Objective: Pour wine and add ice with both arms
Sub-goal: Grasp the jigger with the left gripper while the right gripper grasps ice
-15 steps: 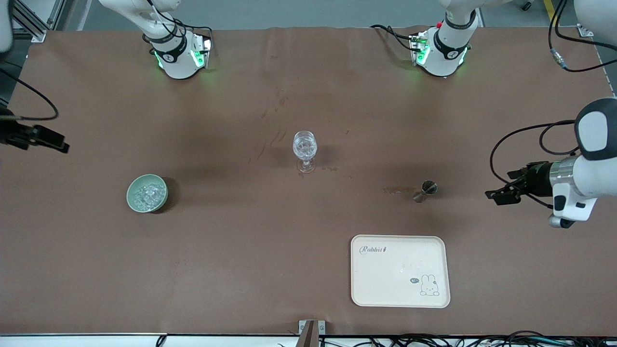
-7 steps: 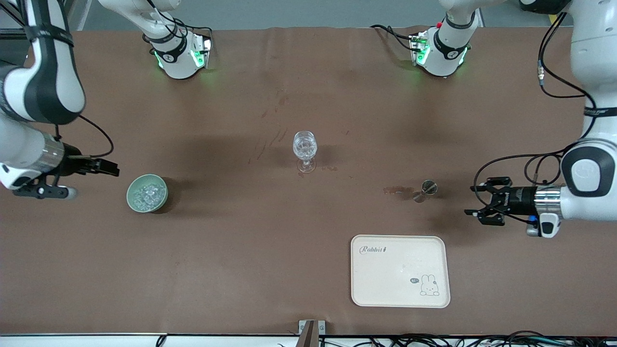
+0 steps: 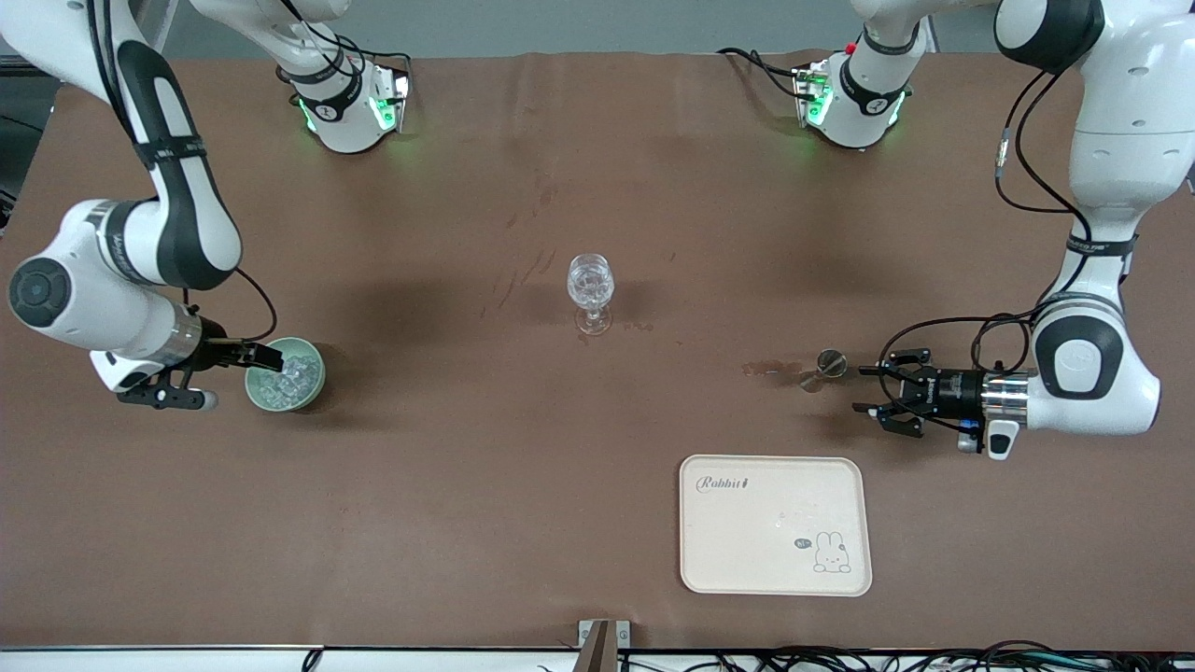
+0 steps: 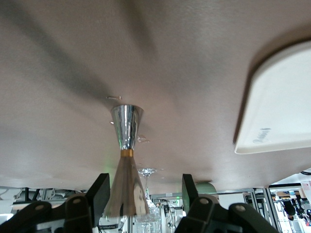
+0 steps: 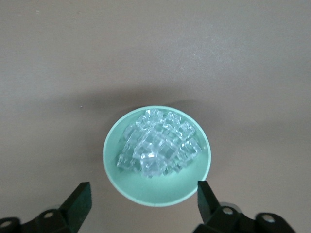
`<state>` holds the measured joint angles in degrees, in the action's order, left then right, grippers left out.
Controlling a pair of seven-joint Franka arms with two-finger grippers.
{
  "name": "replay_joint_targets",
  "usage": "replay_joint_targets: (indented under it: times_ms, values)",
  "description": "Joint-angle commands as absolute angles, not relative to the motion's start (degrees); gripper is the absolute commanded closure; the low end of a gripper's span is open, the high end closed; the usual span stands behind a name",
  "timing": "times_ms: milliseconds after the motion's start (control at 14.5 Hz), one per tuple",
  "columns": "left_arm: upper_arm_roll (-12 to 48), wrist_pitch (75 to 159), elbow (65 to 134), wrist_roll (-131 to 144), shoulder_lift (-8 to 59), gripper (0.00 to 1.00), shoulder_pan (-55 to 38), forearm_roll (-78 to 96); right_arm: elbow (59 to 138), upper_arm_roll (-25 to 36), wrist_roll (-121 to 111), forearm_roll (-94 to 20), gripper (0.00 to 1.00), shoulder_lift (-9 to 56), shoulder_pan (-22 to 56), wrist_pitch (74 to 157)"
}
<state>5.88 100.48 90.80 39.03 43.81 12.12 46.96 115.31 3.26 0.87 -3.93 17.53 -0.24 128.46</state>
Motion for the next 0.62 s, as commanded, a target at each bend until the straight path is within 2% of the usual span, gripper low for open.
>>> replay_joint_targets:
  times_ms: [0, 206, 275, 551]
  values:
    - [6.06, 100.64, 91.14, 37.54, 45.34, 0.37, 11.95, 48.25, 118.47, 3.16, 1.67, -5.01, 0.18, 17.49, -0.35, 132.18]
    - [6.24, 100.72, 92.2, 32.53, 46.31, 0.41, 11.87, 48.86, 118.48, 3.25, 1.67, -5.01, 0.38, 20.3, -0.61, 134.9]
    - [6.24, 100.9, 92.11, 32.43, 46.67, 0.44, 11.78, 50.96, 118.48, 3.25, 1.67, -5.01, 0.39, 21.26, -0.7, 135.7]
    - [6.24, 100.99, 93.86, 31.3, 46.85, 0.46, 11.87, 53.0, 118.91, 3.16, 4.48, -5.01, 0.42, 21.88, -0.09, 136.67]
